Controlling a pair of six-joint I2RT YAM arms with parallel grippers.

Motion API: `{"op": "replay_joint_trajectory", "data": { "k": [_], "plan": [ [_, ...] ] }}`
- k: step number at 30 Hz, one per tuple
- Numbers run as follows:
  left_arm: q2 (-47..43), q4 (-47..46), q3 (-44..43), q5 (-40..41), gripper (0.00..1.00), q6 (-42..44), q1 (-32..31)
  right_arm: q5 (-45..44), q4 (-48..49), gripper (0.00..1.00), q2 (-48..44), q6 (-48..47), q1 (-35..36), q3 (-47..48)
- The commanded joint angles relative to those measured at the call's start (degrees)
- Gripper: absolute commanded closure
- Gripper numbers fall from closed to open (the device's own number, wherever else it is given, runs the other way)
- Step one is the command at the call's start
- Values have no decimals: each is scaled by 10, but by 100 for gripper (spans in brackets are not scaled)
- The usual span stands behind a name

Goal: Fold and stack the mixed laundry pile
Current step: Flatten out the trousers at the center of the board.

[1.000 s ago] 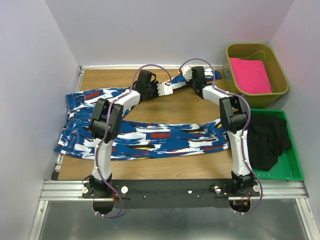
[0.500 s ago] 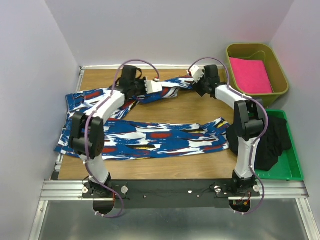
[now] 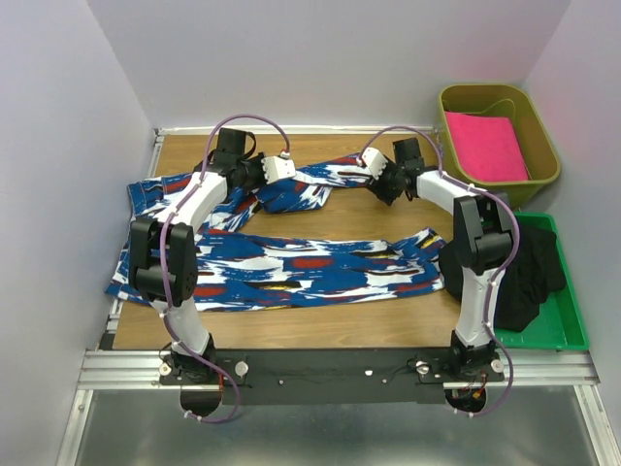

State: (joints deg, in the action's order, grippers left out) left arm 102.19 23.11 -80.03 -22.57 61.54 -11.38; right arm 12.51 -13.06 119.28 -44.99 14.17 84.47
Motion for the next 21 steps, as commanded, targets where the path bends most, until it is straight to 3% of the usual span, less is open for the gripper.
{"op": "replay_joint_trajectory", "data": {
  "k": [1, 6, 9, 10, 12, 13, 21],
  "plan": [
    [13, 15, -29, -13, 100, 7, 4, -27, -6, 34, 37, -16, 4, -5],
    [16, 19, -30, -7, 100, 13, 6, -74, 5, 41, 82, -2, 4, 25],
    [14, 14, -25, -3, 100, 11, 7, -93, 4, 62, 94, 3, 5, 41],
    [14, 12, -25, -1, 100, 10, 7, -101, -10, 75, 97, 3, 6, 46],
    [14, 7, -24, 3, 100, 7, 8, -103, -35, 88, 102, 2, 6, 67],
    [14, 3, -24, 8, 100, 4, 8, -101, -55, 99, 95, 3, 6, 69],
    [-52, -27, 21, 16, 100, -15, 13, -73, -143, 99, -76, 46, 5, 40]
  ]
}}
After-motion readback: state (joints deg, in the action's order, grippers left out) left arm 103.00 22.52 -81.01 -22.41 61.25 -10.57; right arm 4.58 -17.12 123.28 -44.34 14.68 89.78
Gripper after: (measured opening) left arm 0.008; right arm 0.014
